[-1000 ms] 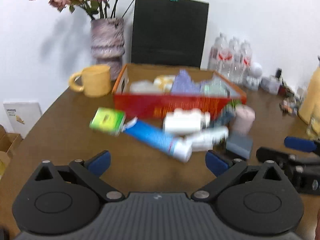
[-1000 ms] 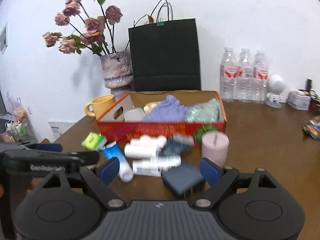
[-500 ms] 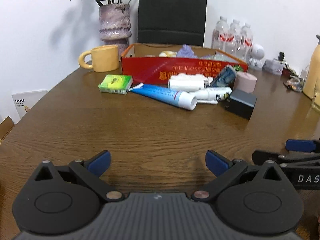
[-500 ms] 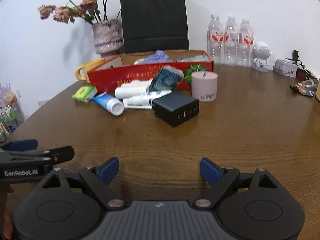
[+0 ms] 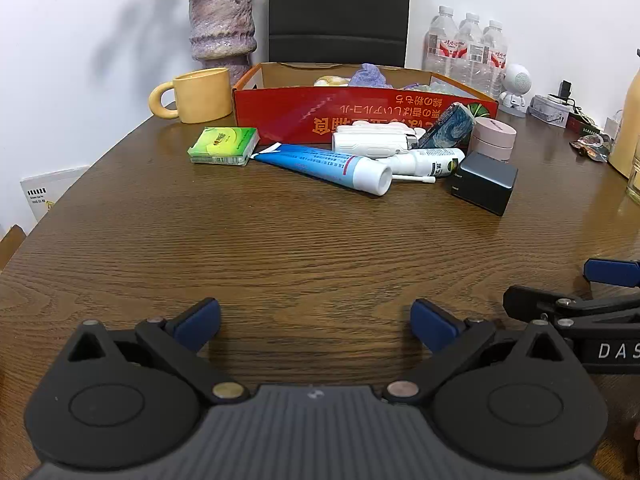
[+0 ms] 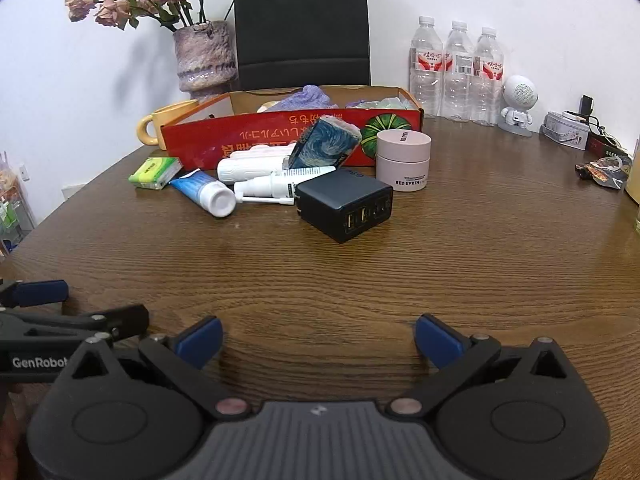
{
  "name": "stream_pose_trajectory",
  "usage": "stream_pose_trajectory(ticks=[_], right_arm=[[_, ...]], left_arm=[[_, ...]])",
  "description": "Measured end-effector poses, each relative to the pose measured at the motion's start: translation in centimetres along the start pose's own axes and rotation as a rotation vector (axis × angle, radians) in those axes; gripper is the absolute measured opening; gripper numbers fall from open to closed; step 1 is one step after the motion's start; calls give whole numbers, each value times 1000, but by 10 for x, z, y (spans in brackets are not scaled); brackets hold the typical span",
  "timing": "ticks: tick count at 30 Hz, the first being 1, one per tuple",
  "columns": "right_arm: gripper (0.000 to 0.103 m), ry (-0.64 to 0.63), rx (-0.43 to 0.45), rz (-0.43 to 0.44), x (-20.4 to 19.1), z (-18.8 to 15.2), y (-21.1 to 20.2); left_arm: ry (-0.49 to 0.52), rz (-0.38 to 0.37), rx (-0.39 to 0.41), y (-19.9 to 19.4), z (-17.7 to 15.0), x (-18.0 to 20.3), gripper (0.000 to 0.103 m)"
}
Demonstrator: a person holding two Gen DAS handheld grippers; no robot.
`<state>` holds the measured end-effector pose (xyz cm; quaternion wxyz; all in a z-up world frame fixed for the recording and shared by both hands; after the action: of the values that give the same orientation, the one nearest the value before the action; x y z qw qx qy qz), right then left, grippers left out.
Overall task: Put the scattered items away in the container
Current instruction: 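Grasp the blue toothpaste tube with the left tool while the right tool grasps the black charger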
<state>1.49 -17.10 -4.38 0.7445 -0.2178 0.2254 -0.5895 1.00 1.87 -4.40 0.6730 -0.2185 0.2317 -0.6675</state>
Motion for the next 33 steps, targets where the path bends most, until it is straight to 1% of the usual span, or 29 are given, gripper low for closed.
stream_pose_trajectory(ticks=[6,8,10,12,15,19,20,21,22,23,24,26,27,30,33], right_arm=[[103,-6,-2,-5,0,-1,-1],[103,-6,-2,-6,0,-1,0],[103,11,4,1,3,-1,-1],[103,51,18,13,9,0,-3],[103,108,36,7,18,0,-5],[103,117,38,2,20,-1,-5],[103,112,37,-1,19,-1,-4],[103,109,35,-3,19,-1,-4],[103,109,35,-3,19,-1,-3],[103,110,36,-2,19,-1,-3],[103,110,36,2,20,-1,-3],[103,104,38,21,22,-1,-3],[103,100,38,31,23,0,-2],[103,97,47,29,30,11,10],[103,45,48,33,30,31,32]], left_arm=[[-3,3,1,0,0,1,103],[-18,-8,20,0,4,0,103],[-53,-63,36,5,17,0,103],[-120,-158,29,15,37,-1,103],[-214,-196,38,43,71,2,103],[-187,-87,-8,90,106,15,103],[-167,-57,-7,98,111,17,96],[-135,-36,-18,100,110,18,67],[-103,-15,-30,102,109,18,57],[-71,6,-41,104,107,18,53],[-83,-14,-32,98,101,15,46],[-93,-85,-19,80,86,8,37],[-89,-100,-15,71,78,4,34],[-72,-142,3,47,59,-9,33],[-63,-151,-8,38,47,-18,32]])
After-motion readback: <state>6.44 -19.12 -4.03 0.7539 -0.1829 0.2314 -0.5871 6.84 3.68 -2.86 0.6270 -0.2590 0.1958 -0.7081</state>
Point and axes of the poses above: each gripper's, at about its wrist camera, not at the fingertips, and y roughly the way its jaws point, x to its right, z to its top, the point moved 4 cm from there along y, roughly the way its jaws point, and after that the axes turned 3 degrees about x, right-handed, at the moved point
